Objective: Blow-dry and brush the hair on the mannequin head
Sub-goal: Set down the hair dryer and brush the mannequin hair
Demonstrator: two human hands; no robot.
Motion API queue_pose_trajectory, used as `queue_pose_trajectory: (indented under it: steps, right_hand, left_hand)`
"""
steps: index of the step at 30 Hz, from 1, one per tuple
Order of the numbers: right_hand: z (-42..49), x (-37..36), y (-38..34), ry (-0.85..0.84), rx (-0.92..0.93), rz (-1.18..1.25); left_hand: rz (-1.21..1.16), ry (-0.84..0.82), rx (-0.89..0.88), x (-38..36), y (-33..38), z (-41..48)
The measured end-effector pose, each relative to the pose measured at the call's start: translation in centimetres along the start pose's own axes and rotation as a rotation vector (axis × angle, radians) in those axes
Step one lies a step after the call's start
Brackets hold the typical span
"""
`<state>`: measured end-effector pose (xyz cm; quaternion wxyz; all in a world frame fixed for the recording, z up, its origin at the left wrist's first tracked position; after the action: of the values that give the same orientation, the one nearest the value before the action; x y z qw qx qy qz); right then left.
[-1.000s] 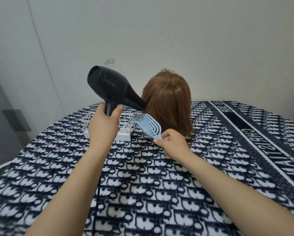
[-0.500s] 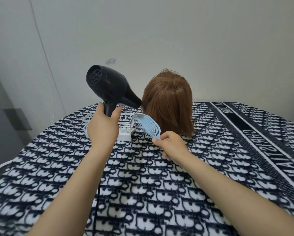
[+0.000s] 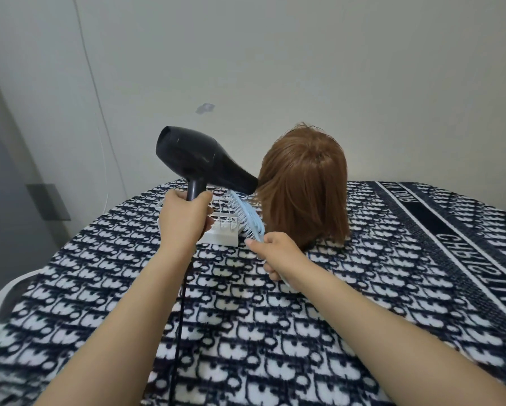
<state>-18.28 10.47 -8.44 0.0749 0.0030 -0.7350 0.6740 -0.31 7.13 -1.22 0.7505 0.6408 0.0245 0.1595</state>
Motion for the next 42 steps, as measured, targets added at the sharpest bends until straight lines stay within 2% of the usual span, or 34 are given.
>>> queue_pose_trajectory:
  steps: [5, 11, 21, 28, 36, 42]
  right_hand:
    - [0.9, -2.4, -0.5, -0.023, -0.053, 0.052]
    - [1.9, -5.5, -1.8, -0.060, -0.018, 0.233]
    - [4.3, -9.5, -4.4, -0.112, -0.011, 0.427]
    - [6.5, -10.9, -5.6, -0.060, -0.076, 0.576]
    - [9.3, -12.8, -6.3, 0.026, -0.117, 0.654]
    - [10.9, -13.2, -6.0, 0.049, -0.143, 0.668]
  left_hand:
    - [-0.266, -0.086, 0.186, 0.6, -0.5, 2.1]
    - [-0.419, -0.189, 0.379, 0.2, -3.2, 4.4]
    - [-0.321, -0.222, 0.429, -0.2, -4.5, 6.7]
    - [-0.332, -0.240, 0.501, 0.3, -4.3, 8.4]
    - [-0.095, -0.273, 0.439, 1.4, -3.4, 10.7]
    - [-0.007, -0.286, 0.433, 1.1, -3.8, 12.1]
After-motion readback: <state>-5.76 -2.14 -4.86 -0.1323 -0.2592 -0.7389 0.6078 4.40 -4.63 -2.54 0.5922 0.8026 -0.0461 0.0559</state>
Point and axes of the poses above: each hand's wrist, its own z-axis towards the middle knuckle, its own x-axis out of the back of the hand, y = z × x, the point moved 3 cm from there along z, towards the middle knuckle, and after that the axes turned 6 degrees about z, right-handed, at the moved point
